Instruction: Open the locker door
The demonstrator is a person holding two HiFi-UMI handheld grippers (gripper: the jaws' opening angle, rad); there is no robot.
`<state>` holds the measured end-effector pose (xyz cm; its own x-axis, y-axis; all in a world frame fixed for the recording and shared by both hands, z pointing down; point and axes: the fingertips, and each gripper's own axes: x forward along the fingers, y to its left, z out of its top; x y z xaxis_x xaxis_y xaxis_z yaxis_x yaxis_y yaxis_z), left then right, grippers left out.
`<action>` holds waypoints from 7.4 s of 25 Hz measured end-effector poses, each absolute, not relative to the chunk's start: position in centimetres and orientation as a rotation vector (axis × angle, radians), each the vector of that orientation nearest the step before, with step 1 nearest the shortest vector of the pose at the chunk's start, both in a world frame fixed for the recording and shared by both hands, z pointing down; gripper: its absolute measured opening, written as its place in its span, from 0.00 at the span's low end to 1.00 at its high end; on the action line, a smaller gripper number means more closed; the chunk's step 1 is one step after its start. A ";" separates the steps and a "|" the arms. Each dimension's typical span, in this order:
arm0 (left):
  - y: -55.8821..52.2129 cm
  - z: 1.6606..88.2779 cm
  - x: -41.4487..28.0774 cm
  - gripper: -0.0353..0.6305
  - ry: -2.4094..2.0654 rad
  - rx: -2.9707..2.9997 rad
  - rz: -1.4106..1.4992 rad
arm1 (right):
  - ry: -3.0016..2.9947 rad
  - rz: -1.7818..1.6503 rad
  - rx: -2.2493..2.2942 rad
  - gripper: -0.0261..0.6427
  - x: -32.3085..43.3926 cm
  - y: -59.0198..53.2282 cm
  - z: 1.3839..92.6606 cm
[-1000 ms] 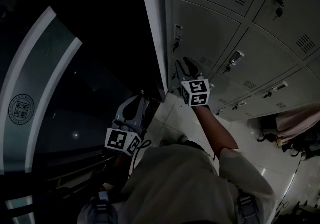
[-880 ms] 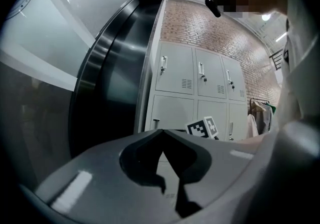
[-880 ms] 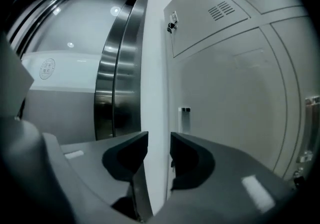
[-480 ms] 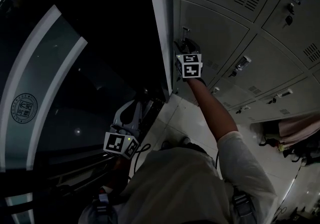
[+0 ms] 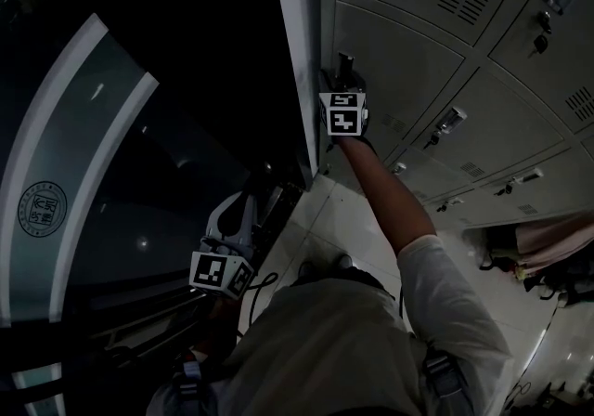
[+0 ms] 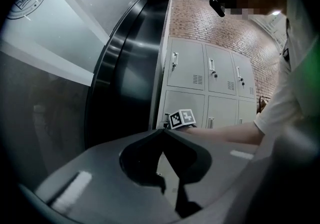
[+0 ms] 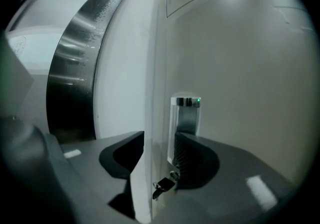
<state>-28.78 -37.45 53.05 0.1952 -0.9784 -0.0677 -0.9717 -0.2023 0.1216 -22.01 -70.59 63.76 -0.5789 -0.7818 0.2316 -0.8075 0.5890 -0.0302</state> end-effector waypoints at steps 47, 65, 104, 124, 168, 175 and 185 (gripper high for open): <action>-34.5 52.7 -25.5 0.07 -1.863 2.476 -0.214 | -2.646 0.085 1.559 0.23 -10.7 -48.5 60.8; -35.7 50.8 -19.6 0.07 -1.682 2.613 -0.205 | -2.591 0.145 1.731 0.06 -2.5 -44.0 60.2; -32.3 53.0 -21.4 0.05 -1.678 2.627 -0.136 | -2.758 0.137 1.667 0.04 -1.9 -36.3 55.7; -23.1 49.1 -15.0 0.05 -1.695 2.691 -0.154 | -2.843 0.054 1.685 0.04 6.6 -25.2 50.2; 3.5 44.2 -3.1 0.05 -1.598 2.828 -0.153 | -2.945 -0.065 1.731 0.04 14.3 2.1 44.3; 2.9 45.1 -3.8 0.05 -1.583 2.835 -0.159 | -2.915 -0.033 1.769 0.04 13.8 2.1 45.5; 2.7 46.1 -3.9 0.05 -1.531 2.867 -0.119 | -2.913 0.050 1.767 0.04 11.7 2.0 46.3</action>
<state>-3.89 2.65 46.08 0.5556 -0.8233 -0.1163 -0.8314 -0.5522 -0.0625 11.73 2.03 46.33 -0.4365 -0.8749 -0.2099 -0.8672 0.4713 -0.1609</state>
